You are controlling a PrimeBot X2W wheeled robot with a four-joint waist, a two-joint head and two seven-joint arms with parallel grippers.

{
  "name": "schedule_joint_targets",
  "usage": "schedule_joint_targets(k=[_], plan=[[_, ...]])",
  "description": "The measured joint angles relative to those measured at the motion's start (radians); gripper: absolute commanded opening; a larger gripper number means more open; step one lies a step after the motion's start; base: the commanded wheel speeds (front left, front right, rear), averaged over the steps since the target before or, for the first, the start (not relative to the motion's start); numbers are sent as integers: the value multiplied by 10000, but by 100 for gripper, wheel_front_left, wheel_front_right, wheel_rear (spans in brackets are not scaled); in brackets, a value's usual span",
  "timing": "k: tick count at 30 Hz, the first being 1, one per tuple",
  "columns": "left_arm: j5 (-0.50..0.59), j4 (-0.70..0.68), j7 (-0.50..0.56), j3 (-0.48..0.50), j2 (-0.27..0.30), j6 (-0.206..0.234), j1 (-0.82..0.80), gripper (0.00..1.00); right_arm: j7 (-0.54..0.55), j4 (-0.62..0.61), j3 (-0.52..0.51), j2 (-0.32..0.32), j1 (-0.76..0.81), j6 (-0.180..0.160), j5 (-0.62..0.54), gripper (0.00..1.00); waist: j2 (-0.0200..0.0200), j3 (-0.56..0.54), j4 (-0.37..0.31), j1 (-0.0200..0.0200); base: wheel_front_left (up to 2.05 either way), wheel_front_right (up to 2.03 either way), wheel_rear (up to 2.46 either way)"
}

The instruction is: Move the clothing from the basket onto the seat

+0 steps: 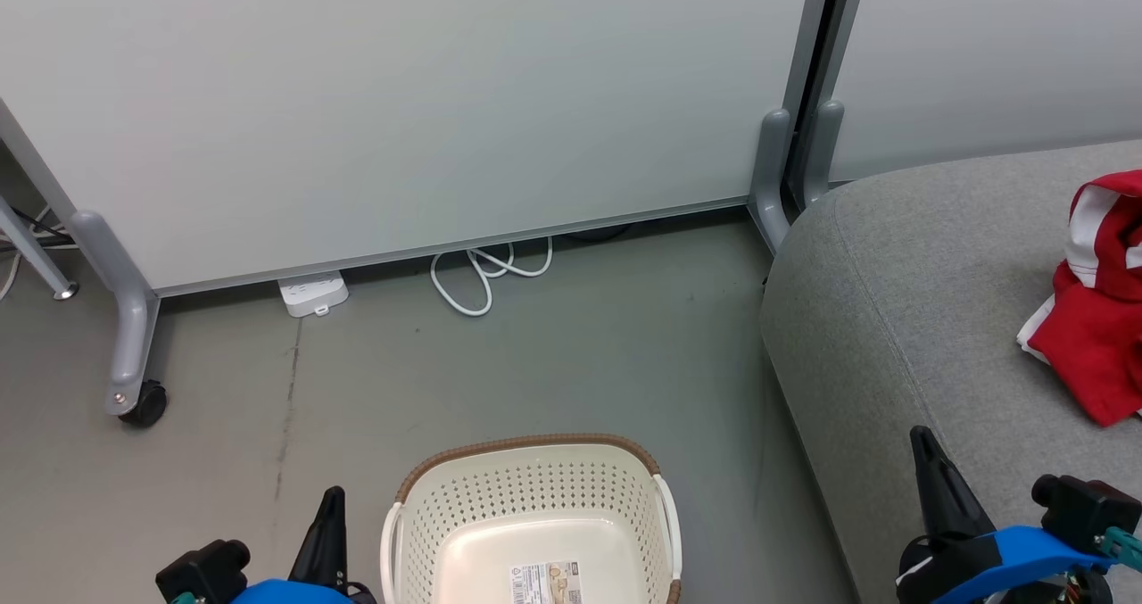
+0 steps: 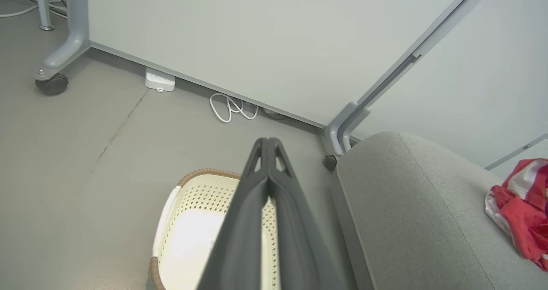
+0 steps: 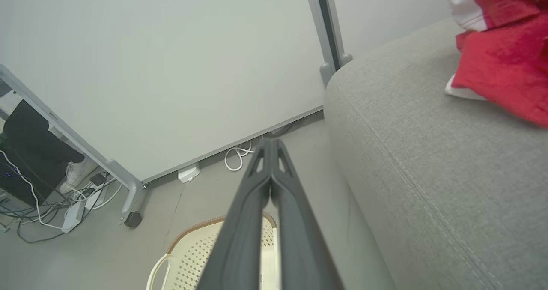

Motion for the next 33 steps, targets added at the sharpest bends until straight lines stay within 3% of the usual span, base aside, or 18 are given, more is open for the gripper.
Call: schedule_joint_targets(k=[33], plan=[[-3891, -788, 1206, 1035, -228, 2, -384, 0, 754, 84, -167, -6, -347, 0, 4955, 0, 0, 45, 18, 0, 0, 0, 0]])
